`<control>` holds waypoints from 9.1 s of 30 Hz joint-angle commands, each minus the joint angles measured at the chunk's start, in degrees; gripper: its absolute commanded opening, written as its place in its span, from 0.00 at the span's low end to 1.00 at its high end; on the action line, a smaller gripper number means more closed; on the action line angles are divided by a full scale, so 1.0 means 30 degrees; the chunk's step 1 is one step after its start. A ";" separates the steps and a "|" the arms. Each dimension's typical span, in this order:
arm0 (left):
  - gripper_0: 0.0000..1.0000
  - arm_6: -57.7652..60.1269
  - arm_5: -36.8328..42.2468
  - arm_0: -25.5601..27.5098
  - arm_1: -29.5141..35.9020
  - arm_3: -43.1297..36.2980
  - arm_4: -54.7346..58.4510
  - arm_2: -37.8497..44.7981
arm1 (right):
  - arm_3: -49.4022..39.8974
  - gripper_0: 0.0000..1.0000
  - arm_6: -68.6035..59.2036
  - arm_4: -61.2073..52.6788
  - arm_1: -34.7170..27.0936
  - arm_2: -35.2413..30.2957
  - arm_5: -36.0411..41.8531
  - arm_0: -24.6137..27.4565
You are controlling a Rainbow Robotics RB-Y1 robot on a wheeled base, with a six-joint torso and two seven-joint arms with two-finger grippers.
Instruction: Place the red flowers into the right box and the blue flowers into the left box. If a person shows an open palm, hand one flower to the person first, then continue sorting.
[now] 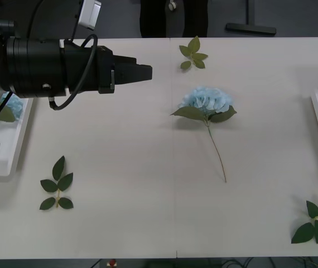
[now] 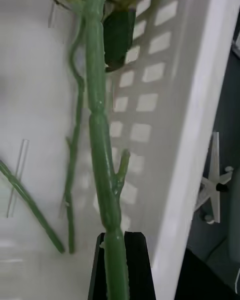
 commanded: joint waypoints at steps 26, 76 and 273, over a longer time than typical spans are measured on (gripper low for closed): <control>0.98 -0.0573 -0.0129 0.0232 -0.0133 -0.0616 0.0227 0.0447 | -0.0471 1.00 0.1201 0.2120 0.0599 -0.0596 0.0714 -0.1438; 0.98 -0.0631 -0.0129 0.0262 -0.0221 -0.0616 0.0374 0.0506 | -2.1184 1.00 -2.5635 0.2941 0.1683 0.6963 1.7794 -0.8352; 0.99 -0.1071 -0.0129 0.0525 -0.0368 -0.0616 0.0784 0.0594 | -1.3362 0.00 -0.2168 -0.1923 1.4691 0.6084 -0.6024 -1.5003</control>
